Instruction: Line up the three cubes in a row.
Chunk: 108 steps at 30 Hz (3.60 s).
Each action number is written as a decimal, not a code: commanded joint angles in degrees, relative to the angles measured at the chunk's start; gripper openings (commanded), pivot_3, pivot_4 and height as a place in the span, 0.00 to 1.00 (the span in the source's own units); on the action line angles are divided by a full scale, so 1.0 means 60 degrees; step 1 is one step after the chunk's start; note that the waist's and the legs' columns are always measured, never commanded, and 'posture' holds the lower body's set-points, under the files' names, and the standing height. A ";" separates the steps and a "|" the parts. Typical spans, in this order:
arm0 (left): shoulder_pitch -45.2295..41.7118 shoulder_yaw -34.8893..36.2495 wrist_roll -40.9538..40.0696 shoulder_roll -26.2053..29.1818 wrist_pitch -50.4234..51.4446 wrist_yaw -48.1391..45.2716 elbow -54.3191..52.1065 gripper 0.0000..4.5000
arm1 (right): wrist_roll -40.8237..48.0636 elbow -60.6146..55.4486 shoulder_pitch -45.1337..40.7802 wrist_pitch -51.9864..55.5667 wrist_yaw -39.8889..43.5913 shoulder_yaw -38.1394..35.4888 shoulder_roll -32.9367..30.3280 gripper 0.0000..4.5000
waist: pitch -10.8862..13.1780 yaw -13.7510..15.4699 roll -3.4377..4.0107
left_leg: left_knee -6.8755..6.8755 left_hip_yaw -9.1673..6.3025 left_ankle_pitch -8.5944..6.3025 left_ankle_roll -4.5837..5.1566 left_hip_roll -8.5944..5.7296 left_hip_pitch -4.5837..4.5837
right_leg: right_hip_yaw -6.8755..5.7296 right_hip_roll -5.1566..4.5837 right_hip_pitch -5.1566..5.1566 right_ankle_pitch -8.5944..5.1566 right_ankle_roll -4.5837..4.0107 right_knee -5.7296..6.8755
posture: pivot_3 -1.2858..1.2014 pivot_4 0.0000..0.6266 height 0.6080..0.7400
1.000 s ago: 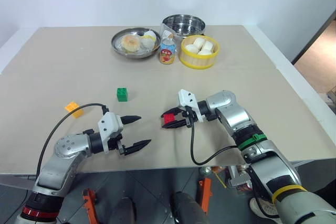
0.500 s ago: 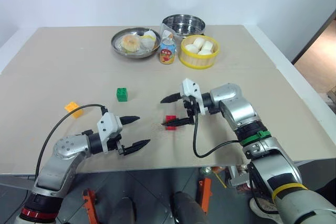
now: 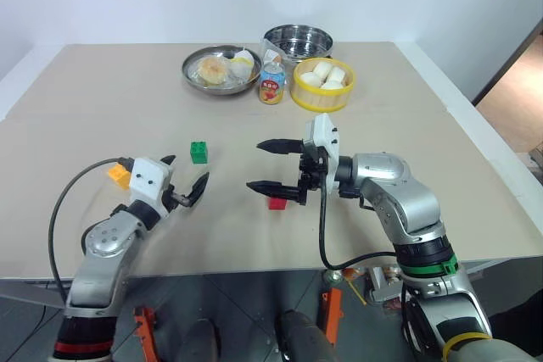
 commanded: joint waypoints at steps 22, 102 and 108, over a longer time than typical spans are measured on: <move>-0.1881 0.0178 0.0199 -0.1336 0.0669 0.2068 0.1942 1.00 | 0.0076 -0.0004 -0.0344 -0.0421 -0.0413 -0.0011 -0.0121 0.99 | -0.0002 0.0000 -0.0004 | -0.0009 -0.0008 0.0000 -0.0001 -0.0004 -0.0001 | -0.0003 0.0003 0.0002 0.0004 0.0012 -0.0002 | 0.52 0.24 1.00; -0.3918 -0.2194 0.0027 0.2012 -0.3922 -0.8477 0.6166 0.88 | 0.0544 -0.2344 0.2283 0.0093 -0.1202 -0.0100 -0.1487 1.00 | -0.0002 0.0007 -0.0005 | -0.0021 -0.0010 -0.0008 -0.0006 -0.0002 -0.0005 | -0.0003 0.0003 -0.0004 -0.0030 -0.0004 -0.0005 | 0.52 0.24 1.00; -0.3033 -0.1815 -0.0344 0.2631 -0.3222 -0.8120 0.4247 0.99 | 0.0636 -0.2110 0.2055 0.0037 -0.0940 -0.0009 -0.1374 1.00 | -0.0002 -0.0014 -0.0004 | -0.0028 -0.0010 -0.0010 -0.0005 0.0003 -0.0004 | -0.0003 0.0004 -0.0006 -0.0031 0.0000 -0.0004 | 0.52 0.24 1.00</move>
